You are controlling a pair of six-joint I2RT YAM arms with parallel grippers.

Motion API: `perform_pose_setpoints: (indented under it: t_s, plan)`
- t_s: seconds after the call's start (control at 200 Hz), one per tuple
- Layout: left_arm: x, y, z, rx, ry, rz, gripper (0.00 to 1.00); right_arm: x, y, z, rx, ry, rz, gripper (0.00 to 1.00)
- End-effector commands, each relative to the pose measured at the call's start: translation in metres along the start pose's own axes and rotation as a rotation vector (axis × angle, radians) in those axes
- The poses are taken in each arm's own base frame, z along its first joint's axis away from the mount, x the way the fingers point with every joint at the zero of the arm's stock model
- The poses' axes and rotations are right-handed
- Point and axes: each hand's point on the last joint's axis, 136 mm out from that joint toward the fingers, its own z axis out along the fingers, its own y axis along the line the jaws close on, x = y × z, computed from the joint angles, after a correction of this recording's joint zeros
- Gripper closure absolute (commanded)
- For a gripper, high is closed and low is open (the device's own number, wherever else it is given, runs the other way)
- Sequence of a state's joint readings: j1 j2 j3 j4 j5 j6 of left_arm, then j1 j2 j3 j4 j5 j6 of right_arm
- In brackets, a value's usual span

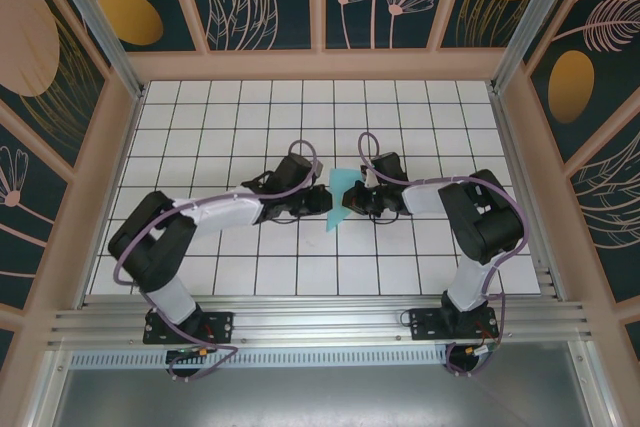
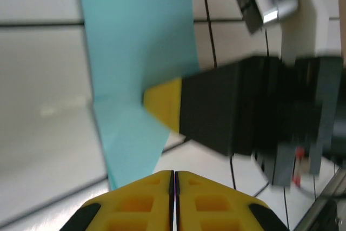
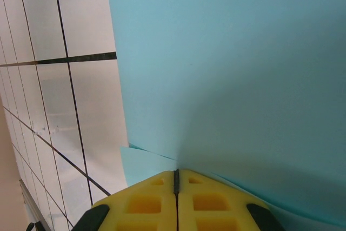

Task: Fold a paper plane with a square sheet of paper (pick it up from the middle)
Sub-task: Third fold the triangle at the center of the table.

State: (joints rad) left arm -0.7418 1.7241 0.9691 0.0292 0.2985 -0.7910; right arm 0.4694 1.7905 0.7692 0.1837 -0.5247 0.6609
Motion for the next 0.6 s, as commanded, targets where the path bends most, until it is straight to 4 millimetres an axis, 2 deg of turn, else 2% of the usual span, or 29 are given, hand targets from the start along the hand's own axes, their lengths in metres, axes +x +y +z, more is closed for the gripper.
perform_pose_setpoints:
  t_s: [0.0,0.265,0.405,0.595]
  plan:
    - [-0.01,-0.001,0.021,0.002,0.009,-0.001,0.87,0.012,-0.048,0.0,0.165,0.008,0.062,0.92]
    - [-0.009,0.03,0.046,-0.119,0.031,-0.008,0.92,0.01,-0.043,-0.001,0.152,0.005,0.064,0.91]
    - [0.004,0.043,0.057,-0.14,0.08,-0.005,0.93,0.007,-0.039,-0.002,0.144,-0.001,0.06,0.91]
    - [0.02,0.07,0.061,-0.217,0.111,-0.007,0.95,-0.009,-0.01,-0.014,0.083,-0.037,0.021,0.89]
